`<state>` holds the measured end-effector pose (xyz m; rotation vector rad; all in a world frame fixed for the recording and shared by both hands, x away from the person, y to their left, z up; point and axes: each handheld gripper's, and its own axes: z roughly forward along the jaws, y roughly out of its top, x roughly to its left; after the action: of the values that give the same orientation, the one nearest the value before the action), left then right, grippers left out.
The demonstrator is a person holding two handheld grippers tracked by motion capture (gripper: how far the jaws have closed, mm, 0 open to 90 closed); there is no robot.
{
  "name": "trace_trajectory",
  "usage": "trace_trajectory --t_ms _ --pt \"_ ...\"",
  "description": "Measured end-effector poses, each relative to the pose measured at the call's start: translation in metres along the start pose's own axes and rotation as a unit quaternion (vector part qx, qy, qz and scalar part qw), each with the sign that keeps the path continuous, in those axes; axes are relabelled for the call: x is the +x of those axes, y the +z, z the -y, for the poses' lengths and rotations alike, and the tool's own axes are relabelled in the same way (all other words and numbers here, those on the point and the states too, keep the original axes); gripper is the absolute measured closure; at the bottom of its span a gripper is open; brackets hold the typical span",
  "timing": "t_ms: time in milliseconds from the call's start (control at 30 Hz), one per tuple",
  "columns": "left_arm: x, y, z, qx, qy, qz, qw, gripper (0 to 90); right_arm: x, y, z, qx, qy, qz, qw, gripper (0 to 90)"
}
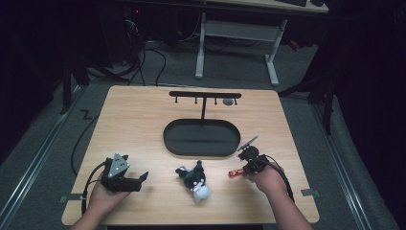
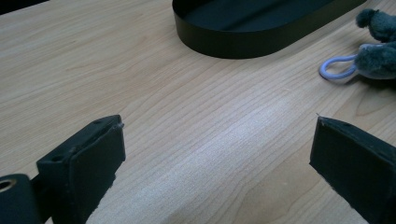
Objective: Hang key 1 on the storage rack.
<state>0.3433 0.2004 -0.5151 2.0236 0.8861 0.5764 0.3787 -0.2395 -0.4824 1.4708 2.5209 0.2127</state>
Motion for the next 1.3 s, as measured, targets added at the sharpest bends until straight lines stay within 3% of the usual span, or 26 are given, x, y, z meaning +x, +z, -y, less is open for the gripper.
trace_trajectory --t_ms 400,567,767,1300 --pt "-0.003 0.001 -0.001 0.001 0.005 0.002 1.0 3.8 -0.002 -0.012 0.036 0.01 0.006 -0.009 0.9999 89.9" --pt "-0.004 0.002 -0.001 0.002 0.005 0.004 1.0 3.8 0.002 -0.015 0.036 -0.005 0.005 -0.014 0.9999 89.9" --pt "-0.003 0.001 -0.001 0.003 0.005 0.004 1.0 3.8 0.009 -0.005 0.035 0.007 -0.002 -0.019 0.9998 89.9" --pt "-0.004 0.001 0.0 0.005 0.004 0.003 1.0 3.9 -0.022 -0.022 0.08 0.016 0.041 0.008 0.999 89.8"
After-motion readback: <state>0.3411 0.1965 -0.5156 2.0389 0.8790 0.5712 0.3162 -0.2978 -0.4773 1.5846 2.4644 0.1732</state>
